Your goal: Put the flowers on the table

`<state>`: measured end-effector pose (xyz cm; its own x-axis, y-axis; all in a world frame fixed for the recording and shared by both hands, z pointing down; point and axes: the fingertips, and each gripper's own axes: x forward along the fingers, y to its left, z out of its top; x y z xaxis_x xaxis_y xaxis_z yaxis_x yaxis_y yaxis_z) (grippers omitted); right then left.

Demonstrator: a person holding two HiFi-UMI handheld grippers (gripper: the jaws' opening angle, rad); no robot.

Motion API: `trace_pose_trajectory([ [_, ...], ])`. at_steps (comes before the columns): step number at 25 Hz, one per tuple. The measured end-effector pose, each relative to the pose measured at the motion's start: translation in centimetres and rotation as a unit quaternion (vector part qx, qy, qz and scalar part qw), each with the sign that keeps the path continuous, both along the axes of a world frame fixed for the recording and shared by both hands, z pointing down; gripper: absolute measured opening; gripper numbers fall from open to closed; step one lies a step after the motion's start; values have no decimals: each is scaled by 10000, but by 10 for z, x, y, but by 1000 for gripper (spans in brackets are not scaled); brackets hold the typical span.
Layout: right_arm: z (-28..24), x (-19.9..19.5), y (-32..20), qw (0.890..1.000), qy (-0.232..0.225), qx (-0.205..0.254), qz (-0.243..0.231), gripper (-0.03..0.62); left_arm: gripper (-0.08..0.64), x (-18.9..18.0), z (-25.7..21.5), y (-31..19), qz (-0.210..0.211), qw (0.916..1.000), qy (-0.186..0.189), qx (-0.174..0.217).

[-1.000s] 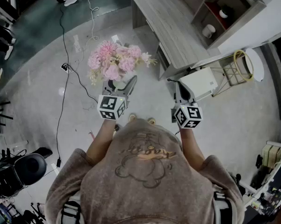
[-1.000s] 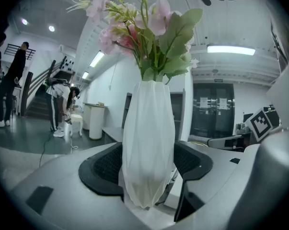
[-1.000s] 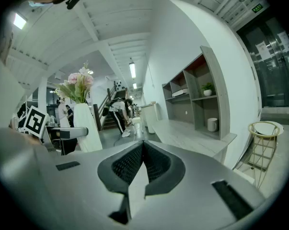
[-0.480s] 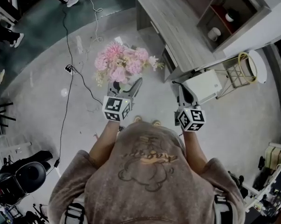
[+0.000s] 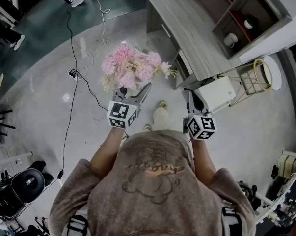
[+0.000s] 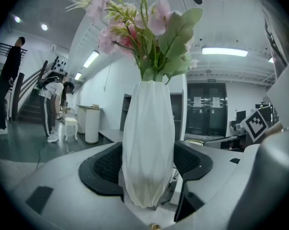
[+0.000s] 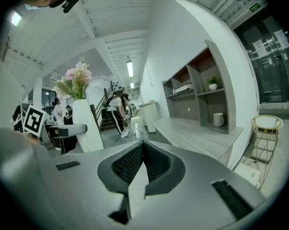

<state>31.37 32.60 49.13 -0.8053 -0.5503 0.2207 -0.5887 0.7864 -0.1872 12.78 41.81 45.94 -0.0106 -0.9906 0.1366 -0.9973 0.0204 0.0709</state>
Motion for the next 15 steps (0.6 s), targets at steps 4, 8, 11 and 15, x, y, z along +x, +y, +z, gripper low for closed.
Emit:
trace_pose_trajectory([
  [4,0,-20,-11,10000,-13,0,-55,-3,341,-14,1,-12,17,10000,-16,9],
  [8,0,-38,-34,9999,-7,-2,-124,-3,341,-29,5,-31,-36,10000,-7,3],
  [11,1,-54,-54,9998,31,25,-205,-3,341,-42,9,-47,-74,10000,20,-25],
  [15,9,-83,-82,9994,82,17,-349,-3,341,-67,14,-74,-140,9999,49,-36],
])
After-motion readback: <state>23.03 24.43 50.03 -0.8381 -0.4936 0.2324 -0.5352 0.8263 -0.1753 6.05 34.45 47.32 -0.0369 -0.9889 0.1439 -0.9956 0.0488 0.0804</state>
